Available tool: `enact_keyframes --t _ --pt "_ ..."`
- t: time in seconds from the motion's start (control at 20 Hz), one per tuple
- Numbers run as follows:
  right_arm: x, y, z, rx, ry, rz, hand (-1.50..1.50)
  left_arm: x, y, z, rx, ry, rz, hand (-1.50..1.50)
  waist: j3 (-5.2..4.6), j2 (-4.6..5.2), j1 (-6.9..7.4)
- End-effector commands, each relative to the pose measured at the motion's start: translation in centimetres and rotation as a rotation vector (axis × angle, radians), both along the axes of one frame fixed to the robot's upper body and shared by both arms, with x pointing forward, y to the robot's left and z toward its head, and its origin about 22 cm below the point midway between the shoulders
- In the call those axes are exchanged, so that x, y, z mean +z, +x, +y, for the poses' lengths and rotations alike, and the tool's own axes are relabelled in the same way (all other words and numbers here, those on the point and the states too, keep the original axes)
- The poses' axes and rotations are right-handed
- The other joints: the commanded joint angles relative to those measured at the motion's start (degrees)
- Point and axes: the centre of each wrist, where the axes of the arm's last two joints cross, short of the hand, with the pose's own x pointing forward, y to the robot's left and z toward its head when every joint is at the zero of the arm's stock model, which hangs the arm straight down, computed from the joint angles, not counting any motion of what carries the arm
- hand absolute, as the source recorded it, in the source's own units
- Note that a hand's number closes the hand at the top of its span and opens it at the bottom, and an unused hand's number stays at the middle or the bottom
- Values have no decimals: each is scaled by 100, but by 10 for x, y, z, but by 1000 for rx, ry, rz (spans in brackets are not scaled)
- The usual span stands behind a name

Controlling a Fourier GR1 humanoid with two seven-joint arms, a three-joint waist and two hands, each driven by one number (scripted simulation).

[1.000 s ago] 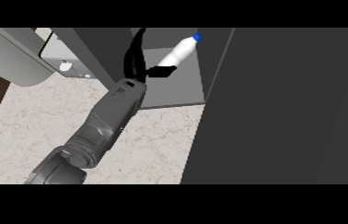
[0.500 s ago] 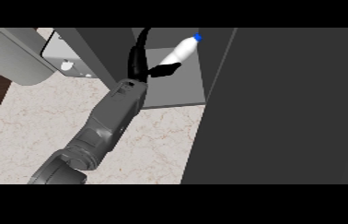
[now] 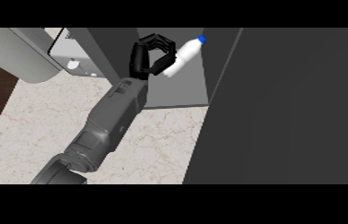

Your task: Pick up the bottled water, place it into the cabinet and close the cabinet

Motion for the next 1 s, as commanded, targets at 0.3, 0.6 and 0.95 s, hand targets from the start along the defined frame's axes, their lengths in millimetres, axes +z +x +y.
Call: enact_keyframes --t 0.3,0.6,0.95 --pt "14 -8 -7 -60 -1 -30 -150 -20 -17 7 -270 -212 48 150 4 -117 272" --pt "16 -16 -13 -64 -7 -35 -150 -16 -31 3 -349 -289 65 150 12 -157 376" --pt "8 -10 -15 -66 -51 -26 -150 -37 -68 34 -352 -357 59 150 16 -196 586"
